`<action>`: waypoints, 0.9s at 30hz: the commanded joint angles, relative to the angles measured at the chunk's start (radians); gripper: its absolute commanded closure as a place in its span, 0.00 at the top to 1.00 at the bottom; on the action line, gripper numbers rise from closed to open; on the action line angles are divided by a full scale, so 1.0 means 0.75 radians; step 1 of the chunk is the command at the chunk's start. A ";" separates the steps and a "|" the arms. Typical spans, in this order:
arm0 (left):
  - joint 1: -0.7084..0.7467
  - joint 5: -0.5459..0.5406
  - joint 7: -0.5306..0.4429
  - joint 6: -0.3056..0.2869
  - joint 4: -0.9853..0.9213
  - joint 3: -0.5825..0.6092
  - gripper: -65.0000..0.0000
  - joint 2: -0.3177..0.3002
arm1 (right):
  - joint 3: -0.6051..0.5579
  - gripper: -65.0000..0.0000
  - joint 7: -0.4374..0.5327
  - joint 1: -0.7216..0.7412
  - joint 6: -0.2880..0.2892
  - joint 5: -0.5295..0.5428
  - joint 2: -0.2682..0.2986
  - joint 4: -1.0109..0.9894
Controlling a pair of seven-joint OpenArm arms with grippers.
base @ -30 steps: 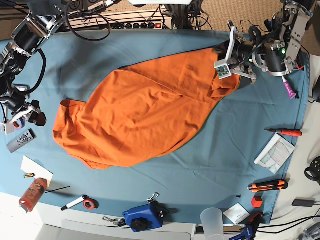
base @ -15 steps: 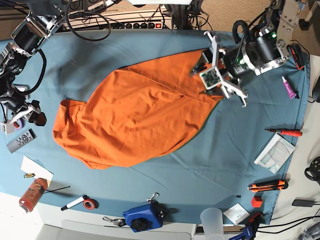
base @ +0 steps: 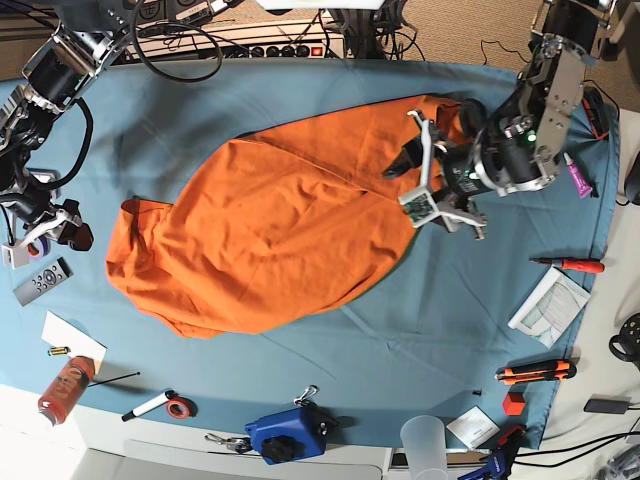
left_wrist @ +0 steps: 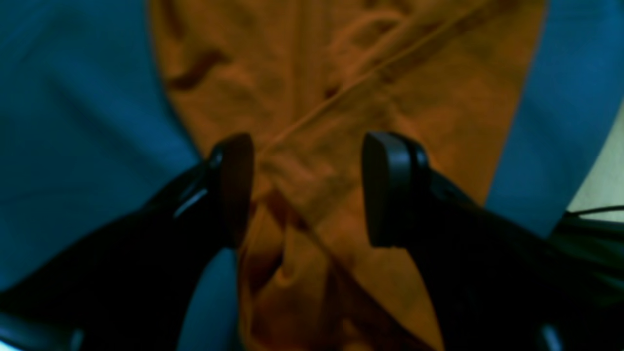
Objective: Layout the t-shirt on the table in an organized manner, then fold the t-shirt properly
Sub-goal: 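Drag the grasped edge with the left gripper toward the left arm's base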
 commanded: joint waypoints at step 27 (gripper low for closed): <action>-0.148 -0.018 0.270 0.125 -0.252 0.103 0.43 0.111 | 0.006 0.37 0.007 0.025 0.008 0.026 0.035 0.021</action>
